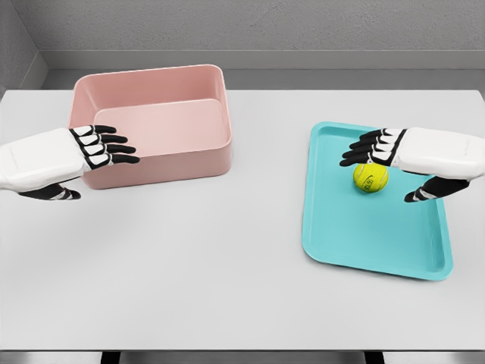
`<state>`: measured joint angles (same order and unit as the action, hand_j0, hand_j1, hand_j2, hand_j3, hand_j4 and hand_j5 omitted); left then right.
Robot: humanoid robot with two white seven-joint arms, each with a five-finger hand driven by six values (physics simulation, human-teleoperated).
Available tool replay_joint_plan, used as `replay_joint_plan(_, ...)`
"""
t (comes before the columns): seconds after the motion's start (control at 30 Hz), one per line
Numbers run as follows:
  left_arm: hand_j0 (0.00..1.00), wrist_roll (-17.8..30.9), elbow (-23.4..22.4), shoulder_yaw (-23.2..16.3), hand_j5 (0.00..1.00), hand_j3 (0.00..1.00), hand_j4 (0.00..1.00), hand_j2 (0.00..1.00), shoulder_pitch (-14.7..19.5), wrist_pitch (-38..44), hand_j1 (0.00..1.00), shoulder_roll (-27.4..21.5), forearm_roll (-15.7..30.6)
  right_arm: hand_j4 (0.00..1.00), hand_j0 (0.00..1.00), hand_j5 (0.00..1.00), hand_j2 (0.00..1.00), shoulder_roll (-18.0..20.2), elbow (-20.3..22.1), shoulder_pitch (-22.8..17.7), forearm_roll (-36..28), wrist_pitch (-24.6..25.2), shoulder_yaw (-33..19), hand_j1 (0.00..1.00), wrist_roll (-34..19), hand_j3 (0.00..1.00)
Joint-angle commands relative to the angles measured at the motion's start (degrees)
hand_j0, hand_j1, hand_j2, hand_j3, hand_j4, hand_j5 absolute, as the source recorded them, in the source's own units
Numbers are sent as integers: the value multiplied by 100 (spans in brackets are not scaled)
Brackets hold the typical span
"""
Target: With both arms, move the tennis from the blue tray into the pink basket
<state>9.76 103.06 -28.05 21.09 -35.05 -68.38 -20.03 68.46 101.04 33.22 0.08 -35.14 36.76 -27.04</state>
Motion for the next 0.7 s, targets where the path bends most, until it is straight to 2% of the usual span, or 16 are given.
replay_joint_plan(0.0, 100, -1, 4, 2, 100, 100, 100, 100, 0, 5, 100, -17, 35, 100, 100, 100, 100, 1, -6, 0, -34, 14, -2, 100, -3, 100)
replay_joint_plan(0.13, 100, 8, 4, 2, 100, 100, 100, 100, 0, 5, 100, -17, 35, 100, 100, 100, 100, -201, -50, 9, 27, 14, 7, 100, -12, 100)
replay_joint_plan(0.17, 100, 8, 4, 2, 100, 100, 100, 100, -18, 5, 100, -17, 8, 100, 100, 100, 100, -561, -164, 62, 1381, 14, -37, 100, 14, 100)
replay_joint_plan(0.23, 100, 8, 4, 2, 100, 100, 100, 100, -26, 5, 100, 0, -9, 100, 100, 100, 100, -887, -638, 176, 1372, 14, -28, 100, 32, 100)
replay_joint_plan(0.3, 100, 8, 4, 2, 100, 100, 100, 100, -35, 5, 100, 0, -9, 100, 100, 100, 100, -1036, -1068, 220, 1346, 14, 7, 100, 23, 100)
replay_joint_plan(0.37, 100, 8, 4, 10, 100, 100, 100, 100, -26, 5, 100, -8, -9, 100, 100, 100, 100, -1036, -1201, 211, 1328, 14, 7, 100, 14, 100)
replay_joint_plan(0.43, 100, 8, 4, 10, 100, 100, 100, 100, -26, 5, 100, -17, -9, 100, 100, 100, 100, -1141, -1535, 211, 1319, 14, -2, 100, 23, 100)
replay_joint_plan(0.6, 100, 8, 4, 2, 100, 100, 100, 100, -35, 5, 100, 0, -9, 100, 100, 100, 100, -1220, -1561, 167, 1390, 14, 42, 100, 32, 100)
replay_joint_plan(0.67, 100, 8, 4, 10, 100, 100, 100, 100, -53, 5, 100, 0, -9, 100, 100, 100, 100, -1344, -1825, 167, 1398, 14, 77, 100, 23, 100)
